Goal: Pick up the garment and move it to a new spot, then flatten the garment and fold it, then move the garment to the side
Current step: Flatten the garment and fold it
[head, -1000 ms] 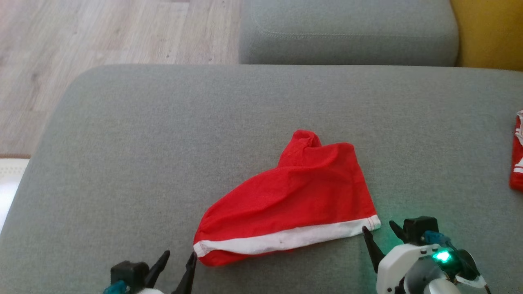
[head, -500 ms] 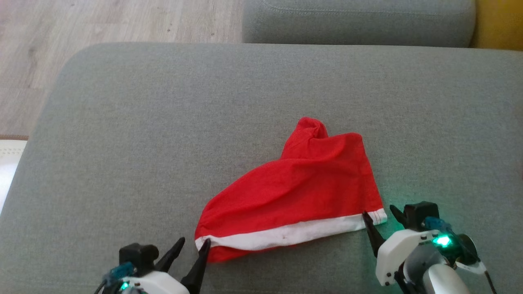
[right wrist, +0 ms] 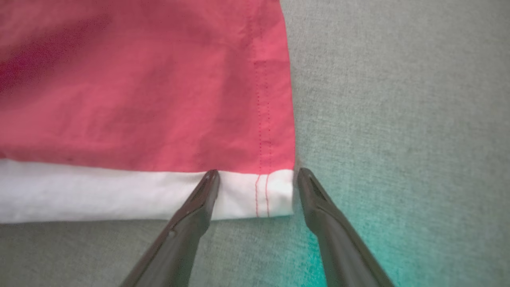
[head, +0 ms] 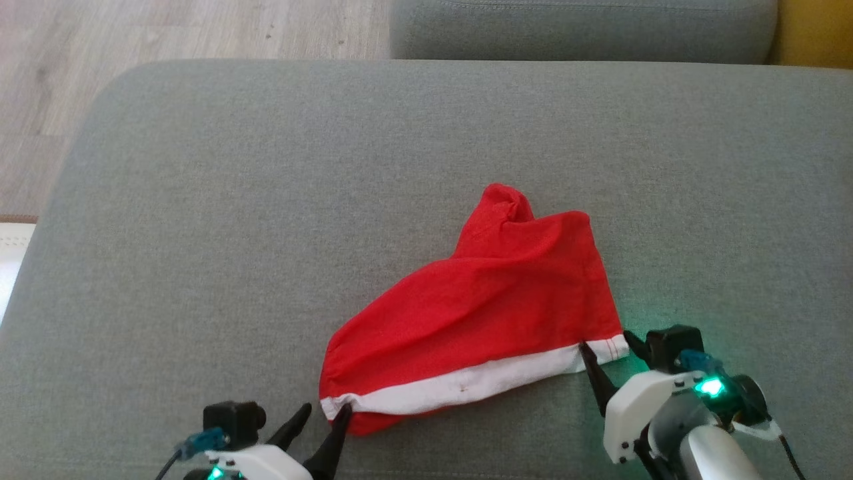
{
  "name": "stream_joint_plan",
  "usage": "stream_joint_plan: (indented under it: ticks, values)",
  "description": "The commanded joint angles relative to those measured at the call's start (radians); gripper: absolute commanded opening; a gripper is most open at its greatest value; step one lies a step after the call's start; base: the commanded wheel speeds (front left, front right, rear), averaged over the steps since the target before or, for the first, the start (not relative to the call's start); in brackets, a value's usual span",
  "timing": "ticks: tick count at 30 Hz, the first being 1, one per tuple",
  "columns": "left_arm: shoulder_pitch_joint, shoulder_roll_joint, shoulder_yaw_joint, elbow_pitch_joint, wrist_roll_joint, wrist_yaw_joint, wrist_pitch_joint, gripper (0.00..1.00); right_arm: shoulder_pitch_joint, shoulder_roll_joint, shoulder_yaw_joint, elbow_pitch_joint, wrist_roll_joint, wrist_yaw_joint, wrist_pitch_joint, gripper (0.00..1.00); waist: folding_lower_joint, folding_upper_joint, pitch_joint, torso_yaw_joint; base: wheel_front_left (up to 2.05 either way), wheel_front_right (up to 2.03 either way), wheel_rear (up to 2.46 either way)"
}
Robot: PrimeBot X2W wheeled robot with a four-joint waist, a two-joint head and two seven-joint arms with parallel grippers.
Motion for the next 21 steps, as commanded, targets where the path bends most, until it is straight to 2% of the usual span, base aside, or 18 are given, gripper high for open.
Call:
stream_joint_plan:
  ticks: [1,9,10,11,12,13,14,15,18,21]
  values:
    - [-0.044,0.004,0.025,-0.021,-0.017,-0.005,0.003,1.00,-0.055,-0.006,0.028,-0.024,-0.003,-0.001,-0.010,1.00,0.0000,0.0000,0.002,0.000,0.00,0.00,0.00]
    - [-0.046,0.004,0.017,-0.010,-0.073,-0.005,0.038,1.00,-0.064,-0.006,0.035,-0.019,-0.003,-0.001,-0.015,1.00,0.0000,0.0000,0.008,0.002,0.00,0.00,0.00]
    - [-0.047,0.005,0.012,-0.007,-0.085,-0.006,0.046,0.69,-0.064,-0.006,0.037,-0.017,-0.002,-0.001,-0.015,0.94,0.0000,0.0000,0.009,0.001,0.00,0.00,0.00]
    - [-0.047,0.005,0.010,-0.006,-0.090,-0.006,0.048,0.40,-0.065,-0.006,0.039,-0.016,0.000,-0.001,-0.015,0.72,0.0000,0.0000,0.009,0.000,0.00,0.00,0.00]
    - [-0.049,0.006,0.008,-0.005,-0.094,-0.006,0.046,0.05,-0.065,-0.006,0.039,-0.017,0.007,-0.001,-0.019,0.49,0.0000,0.0000,0.009,0.000,0.00,0.00,0.00]
    - [-0.050,0.007,0.003,-0.003,-0.097,-0.006,0.047,0.00,-0.065,-0.006,0.040,-0.016,0.012,-0.001,-0.021,0.32,0.0000,0.0000,0.008,-0.001,0.00,0.00,0.00]
    - [-0.051,0.008,-0.003,-0.001,-0.100,-0.006,0.048,0.00,-0.065,-0.006,0.042,-0.015,0.016,-0.001,-0.021,0.08,0.0000,0.0000,0.006,-0.002,0.00,0.00,0.00]
    - [-0.052,0.009,-0.006,0.000,-0.104,-0.006,0.048,0.00,-0.065,-0.006,0.042,-0.018,0.024,-0.001,-0.023,0.00,0.0000,0.0000,0.004,-0.003,0.00,0.00,0.00]
    - [-0.057,0.012,-0.014,-0.017,-0.129,-0.006,0.052,0.00,-0.063,-0.006,0.027,-0.048,0.054,-0.001,-0.016,0.00,0.0000,0.0000,-0.001,-0.010,0.00,0.00,0.00]
    - [-0.055,0.028,-0.008,-0.085,-0.166,-0.006,0.055,0.00,-0.053,-0.006,0.007,-0.131,0.105,-0.001,0.004,0.00,0.0000,0.0000,-0.010,-0.019,0.00,0.00,0.00]
